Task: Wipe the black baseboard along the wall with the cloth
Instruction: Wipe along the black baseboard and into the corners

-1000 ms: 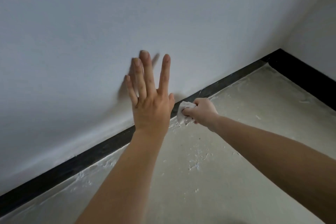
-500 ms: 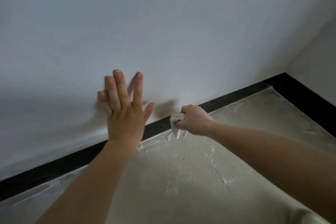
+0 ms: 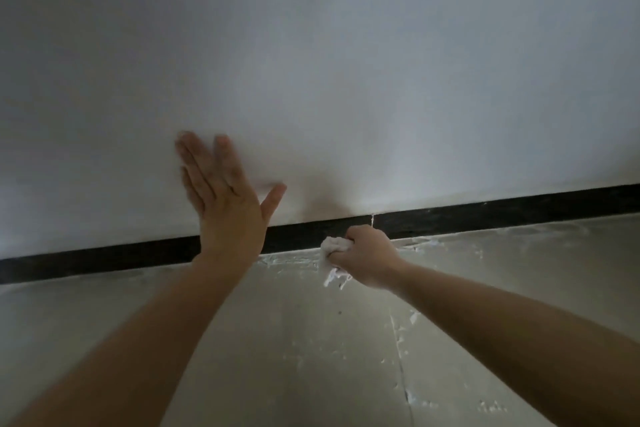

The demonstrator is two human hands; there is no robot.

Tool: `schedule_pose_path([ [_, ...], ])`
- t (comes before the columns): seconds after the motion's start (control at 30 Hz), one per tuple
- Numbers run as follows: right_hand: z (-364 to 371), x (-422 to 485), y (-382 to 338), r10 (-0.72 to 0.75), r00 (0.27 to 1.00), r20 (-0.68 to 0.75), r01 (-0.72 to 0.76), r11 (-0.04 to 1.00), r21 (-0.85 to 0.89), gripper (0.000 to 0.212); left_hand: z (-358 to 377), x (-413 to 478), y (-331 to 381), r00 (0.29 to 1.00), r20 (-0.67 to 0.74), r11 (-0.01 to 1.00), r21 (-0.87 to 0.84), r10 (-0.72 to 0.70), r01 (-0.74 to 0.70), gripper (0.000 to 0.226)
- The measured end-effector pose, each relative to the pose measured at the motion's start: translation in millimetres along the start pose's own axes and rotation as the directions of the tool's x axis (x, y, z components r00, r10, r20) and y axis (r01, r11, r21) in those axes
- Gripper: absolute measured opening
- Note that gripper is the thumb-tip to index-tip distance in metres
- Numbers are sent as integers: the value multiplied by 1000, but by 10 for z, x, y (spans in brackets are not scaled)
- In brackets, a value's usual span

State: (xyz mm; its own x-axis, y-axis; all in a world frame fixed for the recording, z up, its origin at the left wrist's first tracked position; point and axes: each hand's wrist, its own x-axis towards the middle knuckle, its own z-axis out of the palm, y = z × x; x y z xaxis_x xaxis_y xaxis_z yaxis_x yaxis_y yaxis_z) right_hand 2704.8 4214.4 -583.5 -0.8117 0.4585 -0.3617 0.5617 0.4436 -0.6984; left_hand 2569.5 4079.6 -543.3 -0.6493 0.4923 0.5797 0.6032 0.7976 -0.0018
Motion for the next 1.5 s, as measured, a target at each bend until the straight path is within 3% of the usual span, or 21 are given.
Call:
schedule_pose_path([
  [0.2, 355, -30, 104, 23, 998, 67, -33, 989, 145, 15, -266, -80, 265, 988, 121, 995, 6, -100, 100, 101],
  [0.37, 656, -70, 58, 18, 980, 200, -68, 966, 249, 15, -360, 99, 336, 959, 32, 954, 99, 281, -282, 96],
  [0.5, 686, 142, 7, 101, 967, 233, -176, 927, 332, 18, -214, 251, 432, 947, -62, 941, 144, 316, -305, 102],
  [0.6, 662, 253, 12, 188, 965, 181, -254, 835, 488, 15, -91, 268, 471, 949, -110, 951, 134, 294, -279, 111],
  [0.7, 644, 242, 5, 293, 956, 5, -227, 731, 644, 14, -16, 297, 457, 943, -156, 952, 134, 294, -275, 113],
  [0.83, 538, 133, -8, 334, 925, -182, -140, 745, 652, 12, 71, 333, 399, 921, -210, 942, 143, 327, -302, 110],
  [1.0, 364, 89, 119, 352, 899, -261, -119, 769, 628, 18, 111, 369, 380, 904, -260, 940, 123, 340, -318, 112],
  [1.17, 247, 24, 316, 429, 815, -389, -113, 777, 620, 18, 103, 344, 432, 914, -252, 947, 128, 317, -293, 117],
  [1.23, 253, -20, 314, 426, 826, -368, -87, 742, 664, 17, 114, 324, 439, 918, -241, 948, 122, 316, -294, 118],
  [1.37, 587, -102, 161, 356, 909, -218, -174, 799, 576, 14, 131, 316, 440, 920, -242, 951, 64, 308, -301, 118],
  [1.5, 811, 41, -92, 458, 871, -180, -229, 701, 676, 16, 134, 320, 434, 918, -252, 951, 39, 307, -307, 117],
])
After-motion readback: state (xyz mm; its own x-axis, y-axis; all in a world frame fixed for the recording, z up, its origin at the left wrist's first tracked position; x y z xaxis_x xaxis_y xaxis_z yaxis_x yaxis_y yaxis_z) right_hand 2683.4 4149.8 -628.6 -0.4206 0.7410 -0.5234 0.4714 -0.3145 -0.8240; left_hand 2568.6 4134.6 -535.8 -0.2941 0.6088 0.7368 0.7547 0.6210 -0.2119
